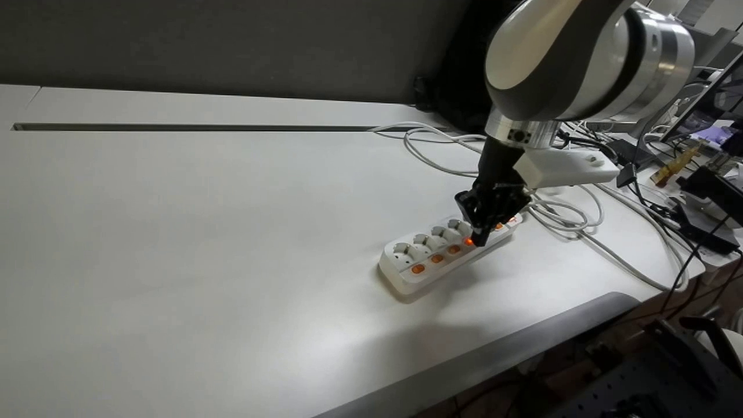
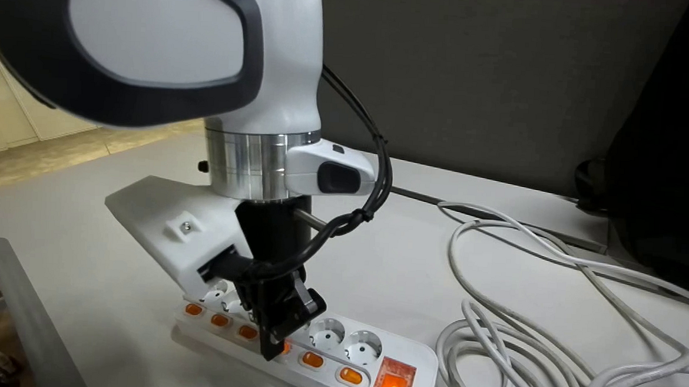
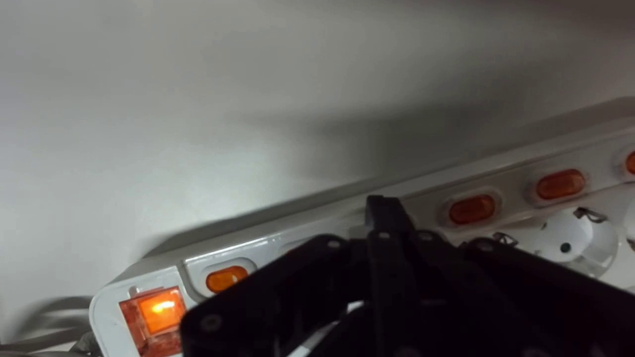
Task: Turn off the fourth switch
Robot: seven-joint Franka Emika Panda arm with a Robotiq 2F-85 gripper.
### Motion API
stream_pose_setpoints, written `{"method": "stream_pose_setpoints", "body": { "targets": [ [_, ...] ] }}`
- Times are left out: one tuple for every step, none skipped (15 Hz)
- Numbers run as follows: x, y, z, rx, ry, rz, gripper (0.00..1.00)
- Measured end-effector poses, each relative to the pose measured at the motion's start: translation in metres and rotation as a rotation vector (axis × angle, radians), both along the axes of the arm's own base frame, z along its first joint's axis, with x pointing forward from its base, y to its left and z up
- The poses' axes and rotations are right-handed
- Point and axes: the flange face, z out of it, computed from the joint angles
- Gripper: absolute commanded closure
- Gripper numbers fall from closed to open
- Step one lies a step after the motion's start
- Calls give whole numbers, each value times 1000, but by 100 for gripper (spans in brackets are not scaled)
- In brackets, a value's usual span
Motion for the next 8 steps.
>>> {"method": "stream_pose_setpoints", "body": {
  "targets": [
    [0, -3, -1, 10, 1, -14, 100],
    [1, -8, -2, 22, 2, -30, 100],
    [3, -13, -2, 38, 6, -48, 100],
    [4, -19, -3, 57, 13, -65, 100],
    [5, -25, -4, 77, 22, -85, 100],
    [7, -30, -5, 95, 33, -102, 100],
    [8, -34, -6, 114, 46, -118, 100],
    [10, -38, -7, 131, 61, -132, 100]
  ]
}}
